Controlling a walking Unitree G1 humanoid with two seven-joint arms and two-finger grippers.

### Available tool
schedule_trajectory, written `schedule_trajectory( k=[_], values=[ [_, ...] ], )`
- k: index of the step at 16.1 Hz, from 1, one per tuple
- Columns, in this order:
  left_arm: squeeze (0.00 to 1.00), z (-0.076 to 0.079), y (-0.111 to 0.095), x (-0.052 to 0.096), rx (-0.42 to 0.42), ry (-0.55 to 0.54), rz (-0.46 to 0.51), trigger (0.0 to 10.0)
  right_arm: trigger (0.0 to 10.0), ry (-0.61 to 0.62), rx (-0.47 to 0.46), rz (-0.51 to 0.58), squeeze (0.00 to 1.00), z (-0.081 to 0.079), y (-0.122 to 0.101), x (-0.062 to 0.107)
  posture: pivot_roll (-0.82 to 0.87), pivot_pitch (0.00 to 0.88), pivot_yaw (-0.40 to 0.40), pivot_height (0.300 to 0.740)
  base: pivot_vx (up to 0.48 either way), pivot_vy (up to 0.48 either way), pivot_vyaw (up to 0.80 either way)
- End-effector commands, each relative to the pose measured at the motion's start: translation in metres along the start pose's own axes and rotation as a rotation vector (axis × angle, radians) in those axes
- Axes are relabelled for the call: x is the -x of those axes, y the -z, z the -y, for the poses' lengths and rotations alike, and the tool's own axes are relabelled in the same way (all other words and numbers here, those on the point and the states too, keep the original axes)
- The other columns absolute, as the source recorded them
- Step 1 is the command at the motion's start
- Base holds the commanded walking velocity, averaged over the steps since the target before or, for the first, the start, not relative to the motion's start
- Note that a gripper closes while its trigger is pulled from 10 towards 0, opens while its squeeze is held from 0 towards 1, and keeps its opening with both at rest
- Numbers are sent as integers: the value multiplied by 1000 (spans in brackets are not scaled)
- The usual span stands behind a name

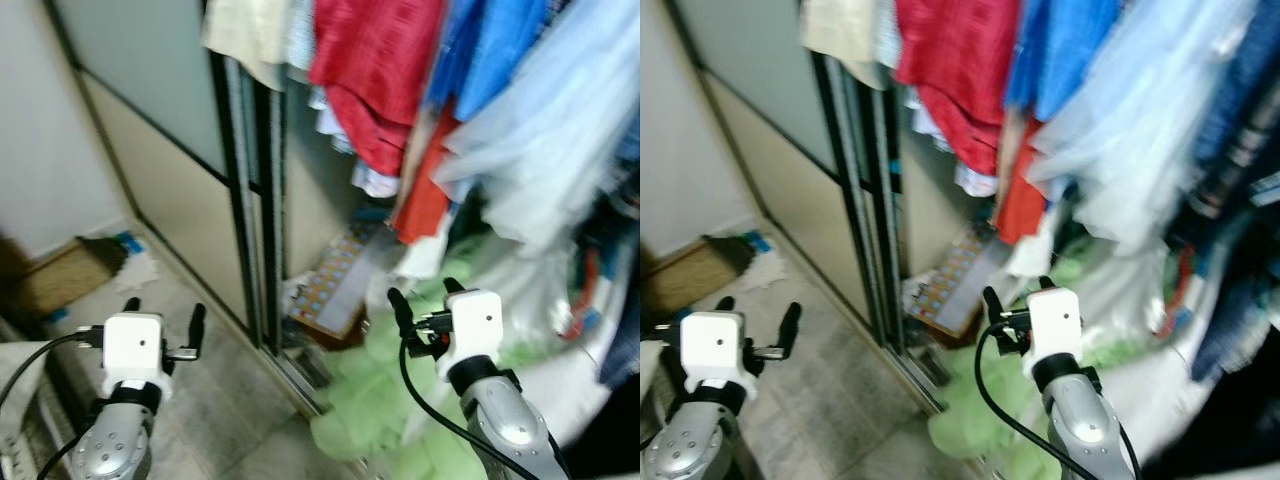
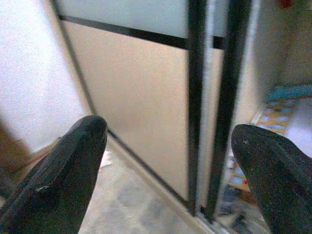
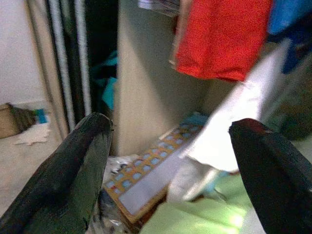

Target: Clean up the room

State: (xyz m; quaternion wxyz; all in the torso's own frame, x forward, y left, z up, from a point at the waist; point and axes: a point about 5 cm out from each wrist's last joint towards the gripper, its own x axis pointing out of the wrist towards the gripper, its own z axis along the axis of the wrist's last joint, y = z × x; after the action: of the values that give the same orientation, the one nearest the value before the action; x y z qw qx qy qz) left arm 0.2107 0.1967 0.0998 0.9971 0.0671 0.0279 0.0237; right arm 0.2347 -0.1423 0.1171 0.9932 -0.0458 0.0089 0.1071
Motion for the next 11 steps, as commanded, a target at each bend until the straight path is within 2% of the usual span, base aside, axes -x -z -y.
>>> schedule_trajectory(
  k=[1, 6, 7, 11],
  values=[
    [0, 0, -1, 1, -22, 13, -2, 10000, 10000, -1, 6, -11, 0, 3, 2, 2, 31, 43, -47, 740, 0, 0, 706],
    [0, 4, -4, -9, -31, 27, 9, 10000, 10000, -18, 2, -7, 0, -4, 2, -2, 27, 46, -45, 740, 0, 0, 800],
    [0, 6, -2, -9, -61, 20, -4, 10000, 10000, -19, 4, -4, 0, -4, 1, -3, 25, 47, -45, 740, 0, 0, 800],
    [0, 10, 0, -7, -47, 18, -10, 10000, 10000, -13, 14, -1, 0, -1, 0, -6, 21, 53, -42, 740, 0, 0, 800]
  ],
)
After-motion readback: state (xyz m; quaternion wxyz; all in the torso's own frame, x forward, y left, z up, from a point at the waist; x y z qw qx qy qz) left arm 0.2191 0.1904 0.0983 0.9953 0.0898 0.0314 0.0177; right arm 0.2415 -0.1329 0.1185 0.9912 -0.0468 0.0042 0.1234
